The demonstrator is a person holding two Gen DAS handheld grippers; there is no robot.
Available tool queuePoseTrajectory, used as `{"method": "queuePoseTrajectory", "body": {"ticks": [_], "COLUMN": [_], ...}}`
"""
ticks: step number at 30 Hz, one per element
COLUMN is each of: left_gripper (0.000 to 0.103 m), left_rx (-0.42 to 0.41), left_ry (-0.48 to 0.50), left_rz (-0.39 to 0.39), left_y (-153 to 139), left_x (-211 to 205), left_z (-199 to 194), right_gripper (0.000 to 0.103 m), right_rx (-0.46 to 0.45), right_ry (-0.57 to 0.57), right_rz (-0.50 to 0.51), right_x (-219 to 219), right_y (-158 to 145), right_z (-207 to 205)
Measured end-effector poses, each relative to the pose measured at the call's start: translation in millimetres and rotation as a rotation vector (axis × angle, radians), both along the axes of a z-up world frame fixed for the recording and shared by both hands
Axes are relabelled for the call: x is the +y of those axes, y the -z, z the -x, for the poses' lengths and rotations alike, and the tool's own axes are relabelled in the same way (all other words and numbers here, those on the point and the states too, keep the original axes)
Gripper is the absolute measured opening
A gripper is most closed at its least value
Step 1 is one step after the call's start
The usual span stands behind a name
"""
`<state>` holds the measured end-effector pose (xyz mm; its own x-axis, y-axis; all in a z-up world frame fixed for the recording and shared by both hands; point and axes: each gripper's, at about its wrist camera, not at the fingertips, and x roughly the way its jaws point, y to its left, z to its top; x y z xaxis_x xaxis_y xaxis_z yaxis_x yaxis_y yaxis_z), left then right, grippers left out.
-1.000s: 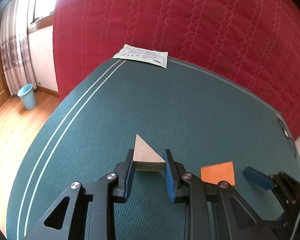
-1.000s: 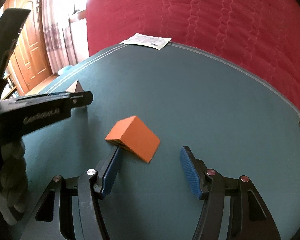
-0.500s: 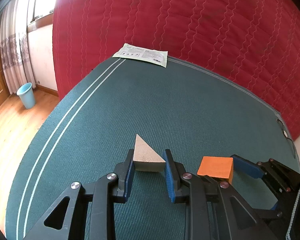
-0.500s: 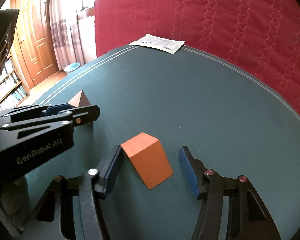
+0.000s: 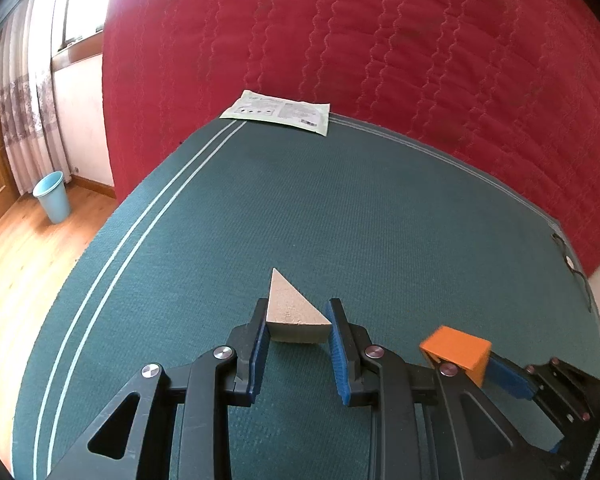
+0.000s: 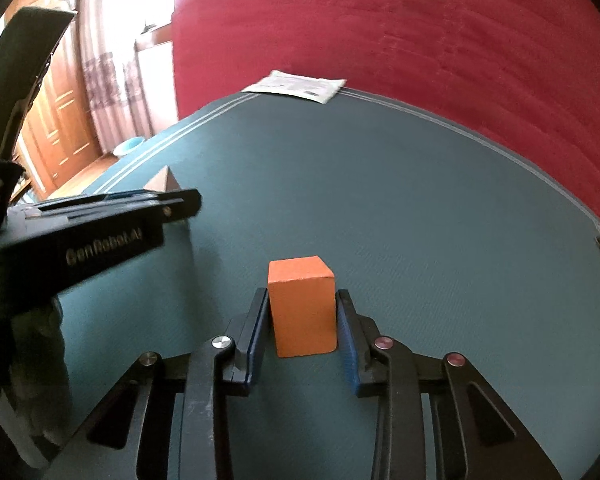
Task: Organize rigid objects
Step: 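Grasp the orange block with the right gripper while the left holds the wooden triangle, then carry the orange block and wooden triangle toward the clear basin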
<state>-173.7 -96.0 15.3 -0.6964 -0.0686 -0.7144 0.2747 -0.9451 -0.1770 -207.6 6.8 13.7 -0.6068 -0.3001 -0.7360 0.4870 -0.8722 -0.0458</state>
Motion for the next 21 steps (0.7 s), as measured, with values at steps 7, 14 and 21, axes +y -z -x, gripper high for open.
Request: {"method": "queuePoseTrajectory", "body": {"ticks": [7, 14, 21], "left_gripper": [0.029, 0.029, 0.029], "left_rx": [0.009, 0.018, 0.027], "left_ry": [0.046, 0.166, 0.27], "left_rz": [-0.006, -0.059, -0.102], "left_y": [-3.7, -8.3, -11.4], "left_x": [11.4, 30.0, 49.6], "left_z": [-3.2, -7.9, -13.6], "right_gripper": [0.033, 0.033, 0.033], "right_rx": [-0.021, -0.04, -0.044], "right_ry": [0.12, 0.209, 0.264], "right_rz": [0.048, 0.103, 0.153], "right_x": [42.9, 83.4, 116.5], "right_y": [-1.5, -3.5, -8.3], "right_z": [-20.0, -48.9, -79.1]}}
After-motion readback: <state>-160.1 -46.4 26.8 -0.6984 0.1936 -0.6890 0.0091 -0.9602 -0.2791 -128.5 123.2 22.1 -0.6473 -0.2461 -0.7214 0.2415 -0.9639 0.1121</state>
